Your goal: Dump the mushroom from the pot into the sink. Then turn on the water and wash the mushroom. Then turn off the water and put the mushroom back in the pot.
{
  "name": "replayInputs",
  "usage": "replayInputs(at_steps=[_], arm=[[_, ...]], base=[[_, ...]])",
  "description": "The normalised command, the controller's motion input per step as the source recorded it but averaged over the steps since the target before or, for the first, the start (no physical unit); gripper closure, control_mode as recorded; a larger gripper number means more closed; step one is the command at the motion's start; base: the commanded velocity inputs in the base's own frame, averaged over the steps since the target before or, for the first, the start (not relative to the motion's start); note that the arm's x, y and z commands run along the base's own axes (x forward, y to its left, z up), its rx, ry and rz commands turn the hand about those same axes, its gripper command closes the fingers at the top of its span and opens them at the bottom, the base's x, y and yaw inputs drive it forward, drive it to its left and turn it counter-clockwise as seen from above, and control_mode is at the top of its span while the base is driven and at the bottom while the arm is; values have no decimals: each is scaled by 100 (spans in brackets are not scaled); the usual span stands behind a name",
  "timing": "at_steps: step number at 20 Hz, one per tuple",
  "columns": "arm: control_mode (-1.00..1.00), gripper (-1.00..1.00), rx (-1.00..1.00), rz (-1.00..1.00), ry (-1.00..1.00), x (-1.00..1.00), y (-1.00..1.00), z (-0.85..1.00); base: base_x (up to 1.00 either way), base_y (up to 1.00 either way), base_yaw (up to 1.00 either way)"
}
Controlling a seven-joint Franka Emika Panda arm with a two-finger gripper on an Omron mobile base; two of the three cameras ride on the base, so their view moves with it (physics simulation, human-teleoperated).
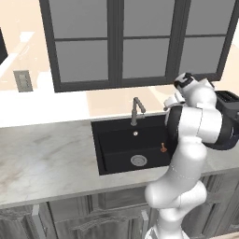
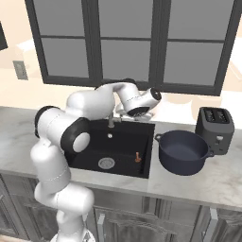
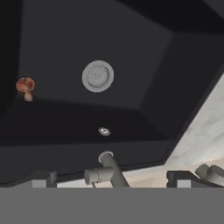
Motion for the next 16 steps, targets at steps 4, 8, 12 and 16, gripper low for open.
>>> replayInputs(at_steps=[4, 8, 12, 16], arm=[[-100, -100, 7, -8, 1, 28, 2, 0], [-100, -100, 6, -20, 0, 11, 10, -5], [-100, -100, 3, -24, 0, 16, 13, -9], [-100, -100, 1, -21, 0, 26, 19, -4]], base=[[0, 0, 0], [0, 0, 0], [0, 0, 0], [0, 0, 0]])
